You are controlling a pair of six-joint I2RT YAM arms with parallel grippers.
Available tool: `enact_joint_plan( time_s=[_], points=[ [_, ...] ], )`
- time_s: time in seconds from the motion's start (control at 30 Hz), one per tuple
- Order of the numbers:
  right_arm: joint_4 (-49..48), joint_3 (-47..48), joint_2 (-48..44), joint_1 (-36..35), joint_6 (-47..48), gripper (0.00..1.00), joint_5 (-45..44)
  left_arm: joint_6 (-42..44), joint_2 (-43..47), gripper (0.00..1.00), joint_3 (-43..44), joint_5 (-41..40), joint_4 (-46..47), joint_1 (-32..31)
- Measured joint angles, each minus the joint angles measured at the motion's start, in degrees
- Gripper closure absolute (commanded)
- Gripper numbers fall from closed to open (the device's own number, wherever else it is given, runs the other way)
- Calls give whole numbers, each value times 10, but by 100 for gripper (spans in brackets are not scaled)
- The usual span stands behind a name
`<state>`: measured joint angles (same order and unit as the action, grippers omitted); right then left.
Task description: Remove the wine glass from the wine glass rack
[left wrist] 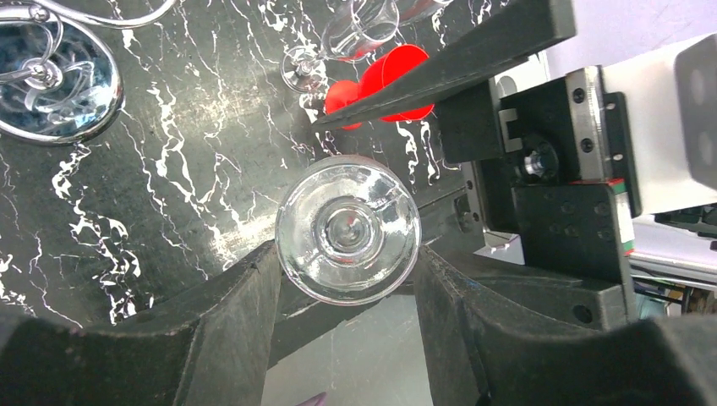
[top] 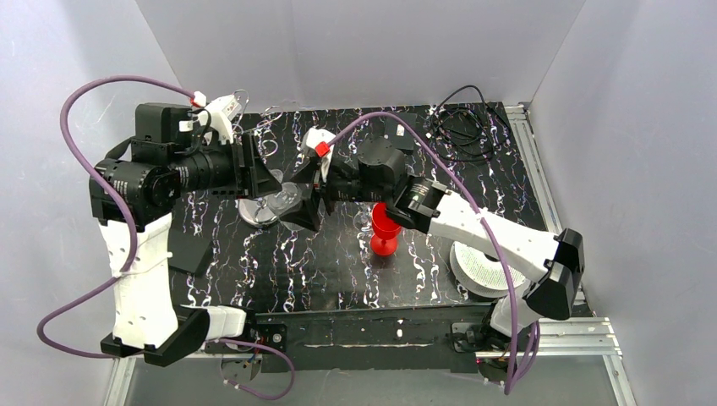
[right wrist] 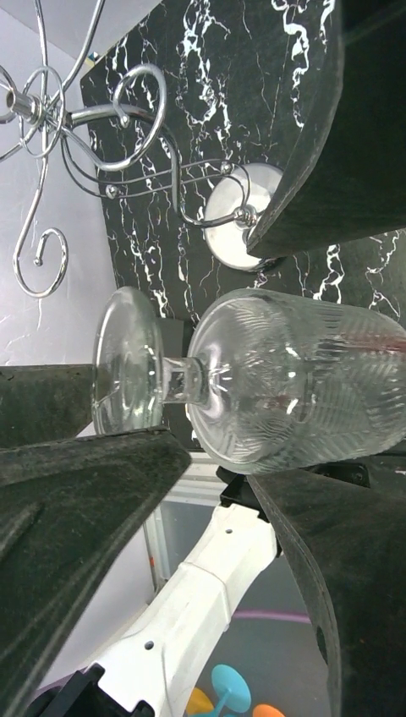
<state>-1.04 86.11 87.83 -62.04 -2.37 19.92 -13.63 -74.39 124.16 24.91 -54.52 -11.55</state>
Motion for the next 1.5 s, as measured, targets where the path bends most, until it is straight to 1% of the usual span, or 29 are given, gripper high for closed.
enact_joint_plan(
  time_s=[0.1, 0.27, 0.4, 0.43, 0.5, 0.63, 0.67, 0.7, 0.73, 0.83, 0.93, 1.0, 1.07, 1.2, 1.27, 1.37, 1.5],
  points=[
    [0, 4, 9, -3, -5, 7, 1, -3, -3, 88, 0, 0, 0, -7],
    [0, 4, 12, -6, -16, 18, 8, -7, -7, 88, 1, 0, 0, -14],
    [1, 4, 12, -7, -26, 34, 14, -10, -9, 88, 1, 0, 0, -19],
    [2, 4, 12, -7, -30, 39, 15, -11, -9, 88, 1, 0, 0, -20],
    [4, 4, 12, -7, -35, 54, 17, -14, -10, 88, 1, -1, 0, -22],
    [6, 4, 12, -6, -46, 89, 19, -17, -12, 88, 3, -5, 0, -26],
    [6, 4, 12, -6, -50, 95, 19, -18, -13, 88, 5, -5, 0, -27],
    [5, 4, 12, -6, -53, 99, 19, -20, -13, 87, 5, -7, 0, -28],
    [6, 4, 12, -6, -57, 99, 21, -21, -13, 84, 5, -8, 1, -29],
    [7, 3, 10, -6, -70, 99, 21, -30, -13, 69, 6, -9, 1, -30],
    [3, -6, 1, -6, -91, 99, 19, -42, -13, 48, 7, -6, 3, -33],
    [-5, -21, -12, -6, -110, 99, 14, -52, -13, 38, 7, 0, 3, -35],
    [-12, -36, -25, -7, -129, 99, 10, -61, -13, 29, 7, 7, 4, -37],
    [-9, -76, -49, -8, -169, 99, -1, -85, -7, 16, 7, 17, 5, -37],
    [-9, -91, -53, -9, -186, 99, -8, -99, -2, 4, 6, 20, 5, -37],
    [-5, -110, -60, -10, -207, 99, -25, -118, 7, 2, 0, 25, 6, -37],
    [14, -120, -77, -9, -251, 99, -91, -138, 10, 2, 0, 30, 17, -37]
  ],
)
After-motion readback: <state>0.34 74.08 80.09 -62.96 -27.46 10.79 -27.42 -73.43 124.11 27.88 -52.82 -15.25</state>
